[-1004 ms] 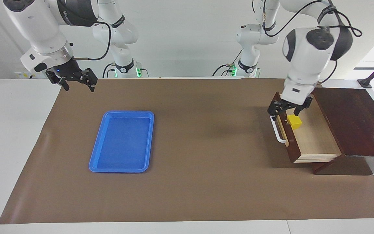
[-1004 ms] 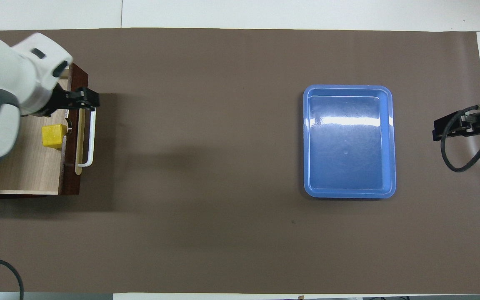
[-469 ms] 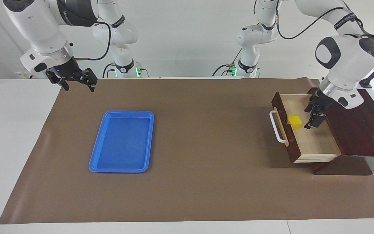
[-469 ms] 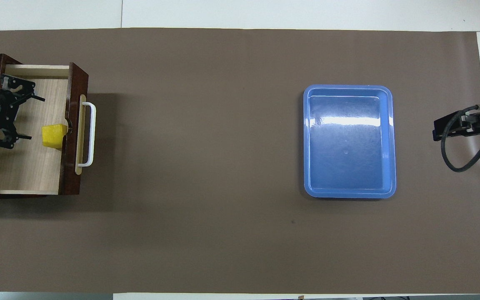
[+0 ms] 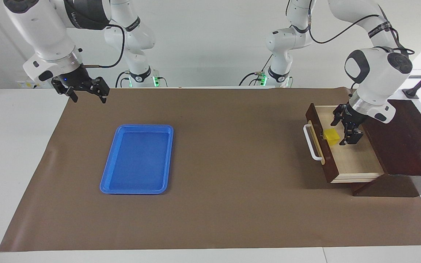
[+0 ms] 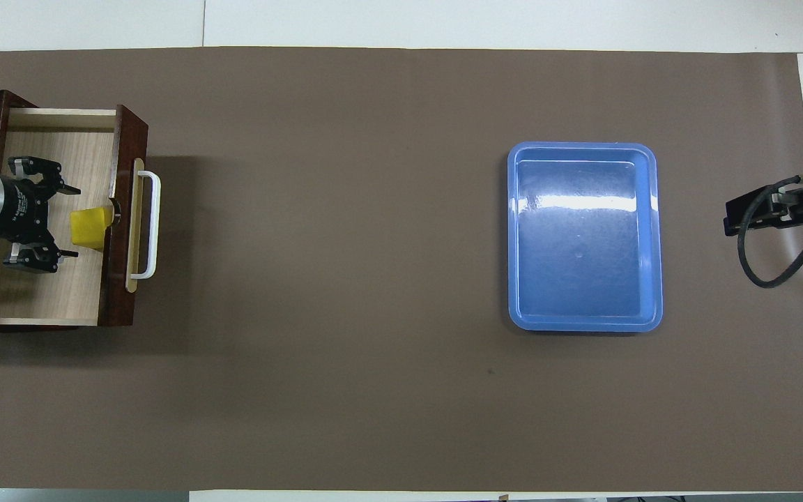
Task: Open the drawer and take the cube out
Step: 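Lift the cube with the left gripper while the right gripper approaches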
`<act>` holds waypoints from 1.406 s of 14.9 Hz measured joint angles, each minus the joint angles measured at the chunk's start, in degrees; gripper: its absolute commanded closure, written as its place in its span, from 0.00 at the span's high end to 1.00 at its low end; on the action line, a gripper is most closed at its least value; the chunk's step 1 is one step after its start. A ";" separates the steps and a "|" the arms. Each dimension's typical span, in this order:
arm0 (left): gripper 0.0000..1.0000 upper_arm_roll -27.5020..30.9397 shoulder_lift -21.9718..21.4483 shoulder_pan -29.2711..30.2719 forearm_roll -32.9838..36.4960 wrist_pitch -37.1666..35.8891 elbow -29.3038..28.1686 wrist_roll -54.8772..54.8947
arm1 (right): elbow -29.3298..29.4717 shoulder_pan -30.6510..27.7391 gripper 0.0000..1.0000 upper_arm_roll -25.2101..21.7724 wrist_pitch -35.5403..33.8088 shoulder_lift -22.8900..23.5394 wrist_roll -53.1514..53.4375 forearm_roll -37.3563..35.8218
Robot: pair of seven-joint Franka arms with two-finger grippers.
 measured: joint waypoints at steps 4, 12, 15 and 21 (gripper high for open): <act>0.74 -0.04 -0.72 0.00 0.24 0.60 -2.15 -1.95 | 0.00 0.00 1.00 0.00 0.00 0.00 0.00 0.00; 0.00 -0.36 -0.60 -0.09 0.89 1.70 -0.82 -5.42 | 0.00 -0.01 1.00 -0.02 0.00 0.00 -0.50 0.00; 0.00 -0.64 1.67 -0.57 2.14 -7.20 8.59 -5.41 | -0.05 -0.01 1.00 -0.03 0.00 0.00 -0.55 0.22; 0.00 -1.36 7.31 -14.41 2.30 -16.89 21.42 -18.49 | -2.60 0.82 1.00 0.11 -0.10 -0.33 17.77 8.30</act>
